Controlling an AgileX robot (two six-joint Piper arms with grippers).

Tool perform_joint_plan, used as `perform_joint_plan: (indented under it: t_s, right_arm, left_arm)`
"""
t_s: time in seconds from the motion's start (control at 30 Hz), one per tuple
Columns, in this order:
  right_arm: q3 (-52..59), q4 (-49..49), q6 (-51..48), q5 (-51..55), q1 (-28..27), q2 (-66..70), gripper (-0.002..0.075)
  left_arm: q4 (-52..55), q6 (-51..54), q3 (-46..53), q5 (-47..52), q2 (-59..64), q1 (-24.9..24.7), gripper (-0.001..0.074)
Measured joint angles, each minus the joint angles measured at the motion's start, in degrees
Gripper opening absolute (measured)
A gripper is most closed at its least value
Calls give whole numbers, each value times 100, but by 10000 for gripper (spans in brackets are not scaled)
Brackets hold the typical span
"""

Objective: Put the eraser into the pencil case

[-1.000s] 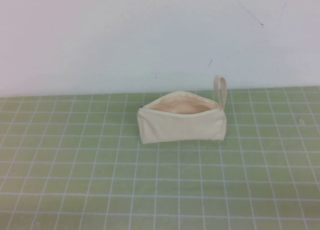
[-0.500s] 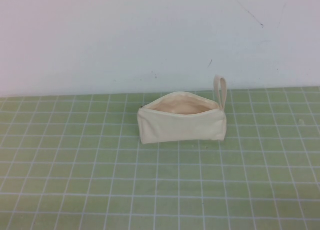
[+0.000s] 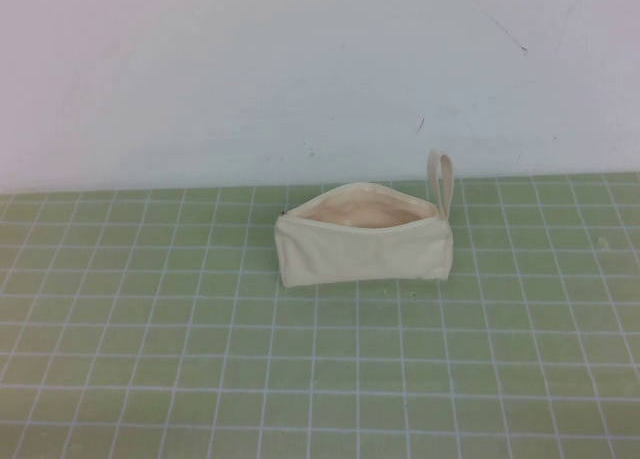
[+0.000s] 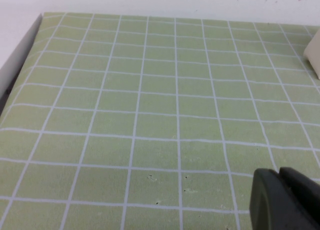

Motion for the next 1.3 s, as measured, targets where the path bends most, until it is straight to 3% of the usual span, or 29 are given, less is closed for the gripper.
perform_joint_plan:
  t_s: [1.3]
  right_arm:
    - [-10, -503, 572, 111, -9, 0, 0]
  left_arm:
    - [0, 0, 0, 0, 0, 0, -1]
